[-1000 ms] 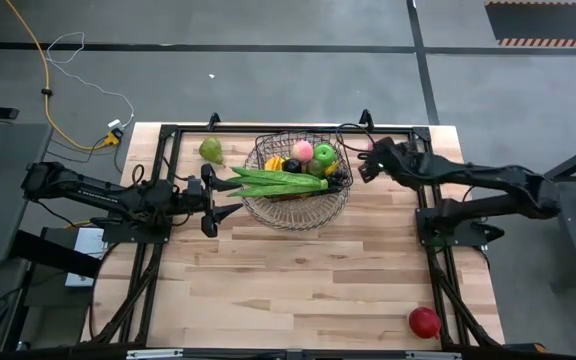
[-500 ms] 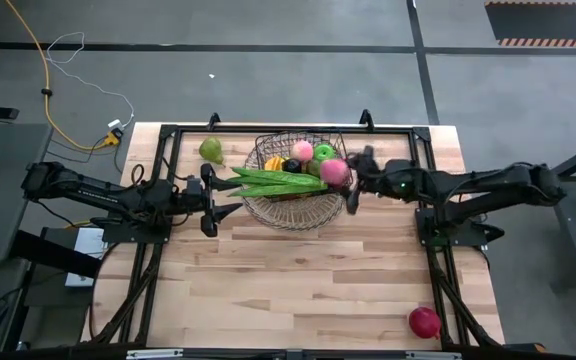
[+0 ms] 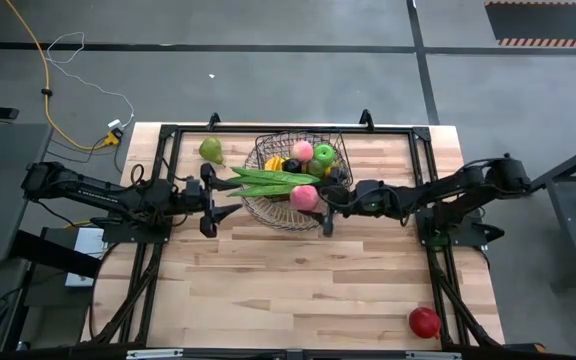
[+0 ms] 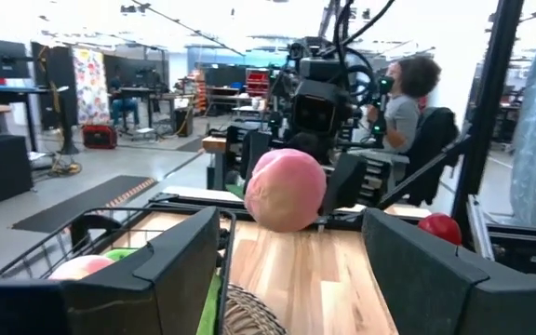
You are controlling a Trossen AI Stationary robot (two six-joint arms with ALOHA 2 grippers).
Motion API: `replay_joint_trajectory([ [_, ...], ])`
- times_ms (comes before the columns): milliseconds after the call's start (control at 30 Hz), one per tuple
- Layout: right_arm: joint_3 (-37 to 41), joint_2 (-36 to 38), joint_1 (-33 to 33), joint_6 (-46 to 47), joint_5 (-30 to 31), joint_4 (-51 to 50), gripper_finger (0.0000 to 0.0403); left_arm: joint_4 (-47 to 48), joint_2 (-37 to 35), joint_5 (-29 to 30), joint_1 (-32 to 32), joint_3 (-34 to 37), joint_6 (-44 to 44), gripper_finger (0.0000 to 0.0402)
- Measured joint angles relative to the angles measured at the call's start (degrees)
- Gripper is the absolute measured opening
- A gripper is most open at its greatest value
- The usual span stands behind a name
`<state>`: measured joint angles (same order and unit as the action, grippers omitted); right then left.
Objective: Build produce basket
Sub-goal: Put the peach into the wire basket
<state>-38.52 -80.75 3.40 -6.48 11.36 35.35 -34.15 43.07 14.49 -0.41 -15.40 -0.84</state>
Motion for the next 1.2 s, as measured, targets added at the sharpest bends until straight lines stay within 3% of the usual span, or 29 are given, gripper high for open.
replay_joint_trajectory([
  [500,0.0,0.24,-0.14,0.28,-0.51,1.52,0.0294,0.0,0.04,-0.54,-0.01,0.0,0.4,0.0255],
  [567,-0.09,0.24,-0.48,-0.16,3.23,2.86,0.0294,0.0,0.02,-0.44,-0.01,0.0,0.06,0.0255],
  [633,-1.25,0.24,-1.49,-1.35,10.8,1.66,0.0294,0.0,0.04,-0.36,0.0,0.0,-0.02,0.0255],
  [733,-4.9,0.26,-4.36,-1.56,20.64,-6.51,0.0298,0.0,0.04,-0.36,-0.01,0.0,-0.02,0.0255],
  [800,-8.44,0.23,-7.2,2.1,22.44,-16.55,0.0303,0.0,0.04,-0.36,0.0,0.0,0.0,0.0255],
  [1033,-19.87,-3.41,-18.48,19.34,21.61,-47.43,0.0309,0.0,0.04,-0.14,-0.01,0.0,0.0,0.0255],
  [1200,-22.38,-7.19,-23.95,24.08,11.92,-53.51,0.031,0.04,0.04,-0.14,0.01,0.0,0.0,0.0255],
])
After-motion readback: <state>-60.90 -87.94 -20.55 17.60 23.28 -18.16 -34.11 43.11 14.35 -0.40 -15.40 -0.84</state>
